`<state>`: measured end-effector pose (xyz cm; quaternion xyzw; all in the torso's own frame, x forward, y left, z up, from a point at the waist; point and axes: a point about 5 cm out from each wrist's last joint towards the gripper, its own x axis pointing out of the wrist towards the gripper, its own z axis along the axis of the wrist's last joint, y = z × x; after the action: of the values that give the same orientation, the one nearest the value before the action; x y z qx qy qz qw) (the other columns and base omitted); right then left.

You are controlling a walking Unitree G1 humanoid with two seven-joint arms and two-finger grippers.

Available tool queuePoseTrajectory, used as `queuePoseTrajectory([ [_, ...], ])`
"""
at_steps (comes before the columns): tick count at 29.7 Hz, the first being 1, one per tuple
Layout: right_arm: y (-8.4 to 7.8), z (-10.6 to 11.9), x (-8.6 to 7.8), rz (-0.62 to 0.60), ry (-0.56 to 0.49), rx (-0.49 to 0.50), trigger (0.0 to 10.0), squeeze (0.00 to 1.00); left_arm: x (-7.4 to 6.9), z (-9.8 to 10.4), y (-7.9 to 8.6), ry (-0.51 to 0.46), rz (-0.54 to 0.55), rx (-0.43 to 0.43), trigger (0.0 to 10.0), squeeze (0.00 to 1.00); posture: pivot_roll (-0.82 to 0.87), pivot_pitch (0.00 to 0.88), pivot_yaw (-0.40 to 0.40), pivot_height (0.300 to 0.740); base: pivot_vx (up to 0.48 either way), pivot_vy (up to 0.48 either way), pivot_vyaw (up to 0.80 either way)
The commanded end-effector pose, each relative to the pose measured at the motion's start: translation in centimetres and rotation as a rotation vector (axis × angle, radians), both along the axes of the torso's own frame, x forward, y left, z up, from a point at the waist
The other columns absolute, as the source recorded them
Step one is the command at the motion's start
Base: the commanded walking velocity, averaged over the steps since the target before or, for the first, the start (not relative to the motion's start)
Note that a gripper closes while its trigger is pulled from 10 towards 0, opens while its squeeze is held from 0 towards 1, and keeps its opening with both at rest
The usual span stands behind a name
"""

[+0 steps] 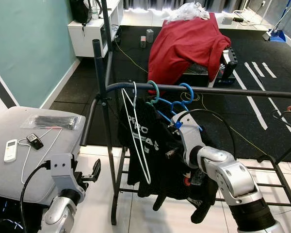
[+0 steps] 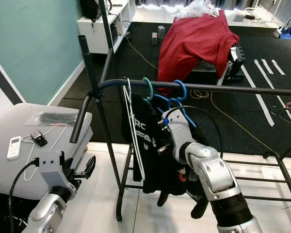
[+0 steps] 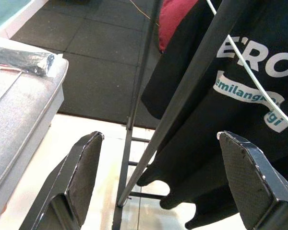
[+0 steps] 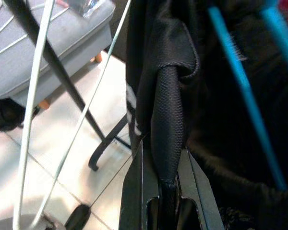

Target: Hang hanger

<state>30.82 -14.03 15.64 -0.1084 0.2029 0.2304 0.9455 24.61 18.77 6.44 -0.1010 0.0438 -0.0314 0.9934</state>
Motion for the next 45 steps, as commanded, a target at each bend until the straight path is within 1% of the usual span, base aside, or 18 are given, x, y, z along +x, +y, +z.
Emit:
queuePoseTrajectory([
  [1, -0.1, 1.5, 0.1, -0.011, -0.096, 0.012, 0.0, 0.00, -0.2, -0.2, 0.2, 0.009, 0.001, -0.001, 10.0, 0.00, -0.09, 0.107, -0.008, 0.740, 0.000, 0.000, 0.00],
  [3, -0.2, 1.9, -0.1, -0.035, -0.140, 0.019, 0.0, 0.00, -0.1, -0.2, 0.2, 0.008, 0.000, 0.000, 10.0, 0.00, -0.09, 0.107, -0.009, 0.740, 0.000, 0.000, 0.00],
  [9, -0.1, 2.1, -0.8, -0.069, -0.200, 0.020, 0.0, 0.00, 0.0, -0.2, 0.2, 0.006, 0.004, -0.002, 10.0, 0.00, -0.11, 0.109, -0.007, 0.740, 0.000, 0.000, 0.00],
  [11, 0.0, 2.4, -1.3, -0.090, -0.255, 0.023, 0.0, 0.00, 0.0, -0.2, 0.3, 0.003, 0.009, 0.000, 10.0, 0.00, -0.11, 0.111, -0.006, 0.740, 0.000, 0.000, 0.00],
  [12, 0.0, 2.4, -1.3, -0.090, -0.255, 0.023, 0.0, 0.00, 0.0, -0.2, 0.3, 0.003, 0.009, 0.000, 10.0, 0.00, -0.11, 0.111, -0.006, 0.740, 0.000, 0.000, 0.00],
  [14, 0.1, 2.6, -1.8, -0.104, -0.288, 0.033, 0.0, 0.00, 0.0, -0.1, 0.4, 0.002, 0.010, 0.010, 10.0, 0.00, -0.11, 0.109, -0.007, 0.740, 0.000, 0.000, 0.00],
  [15, 0.2, 2.5, -2.3, -0.112, -0.294, 0.039, 0.0, 0.00, 0.0, -0.2, 0.5, 0.008, 0.013, 0.016, 10.0, 0.00, -0.11, 0.106, -0.008, 0.740, 0.000, 0.000, 0.00],
  [16, 0.2, 2.5, -2.3, -0.112, -0.294, 0.039, 0.0, 0.00, 0.0, -0.2, 0.5, 0.008, 0.013, 0.016, 10.0, 0.00, -0.11, 0.106, -0.008, 0.740, 0.000, 0.000, 0.00],
  [20, 0.9, 1.9, -3.8, -0.106, -0.290, 0.060, 0.0, 0.00, 0.0, -0.3, 0.6, 0.025, 0.024, 0.018, 10.0, 0.00, -0.12, 0.102, -0.006, 0.740, 0.000, 0.000, 0.00],
  [26, 1.6, 2.2, -4.5, -0.086, -0.330, 0.089, 0.0, 0.00, 0.1, -0.4, 0.6, 0.044, 0.024, 0.022, 10.0, 0.00, -0.12, 0.098, -0.004, 0.740, -0.177, 0.000, 0.00],
  [28, 2.1, 3.4, -4.4, -0.058, -0.419, 0.092, 0.0, 0.00, 0.2, -0.5, 0.6, 0.046, 0.021, 0.029, 10.0, 0.00, -0.11, 0.090, -0.001, 0.740, -0.351, 0.000, 0.00],
  [29, 2.1, 3.4, -4.4, -0.058, -0.419, 0.092, 0.0, 0.00, 0.2, -0.5, 0.6, 0.046, 0.021, 0.029, 10.0, 0.00, -0.11, 0.090, -0.001, 0.740, -0.352, 0.000, 0.00],
  [31, 2.3, 4.1, -4.5, -0.051, -0.465, 0.091, 0.0, 0.00, 0.3, -0.6, 0.6, 0.048, 0.019, 0.032, 10.0, 0.00, -0.11, 0.085, -0.004, 0.740, -0.360, 0.000, 0.00],
  [36, 2.3, 4.2, -4.6, -0.058, -0.468, 0.083, 0.0, 0.00, 0.3, -0.7, 0.6, 0.050, 0.018, 0.034, 10.0, 0.00, -0.11, 0.085, -0.004, 0.740, -0.373, 0.000, 0.00],
  [39, 2.2, 3.0, -5.0, -0.070, -0.416, 0.068, 0.0, 0.00, 0.3, -0.7, 0.5, 0.049, 0.015, 0.029, 10.0, 0.00, -0.12, 0.083, -0.007, 0.740, -0.375, 0.000, 0.00],
  [45, 2.2, 2.8, -5.1, -0.082, -0.408, 0.064, 0.0, 0.00, 0.4, -0.7, 0.5, 0.049, 0.014, 0.026, 10.0, 0.00, -0.12, 0.090, -0.008, 0.740, -0.375, 0.000, 0.00],
])
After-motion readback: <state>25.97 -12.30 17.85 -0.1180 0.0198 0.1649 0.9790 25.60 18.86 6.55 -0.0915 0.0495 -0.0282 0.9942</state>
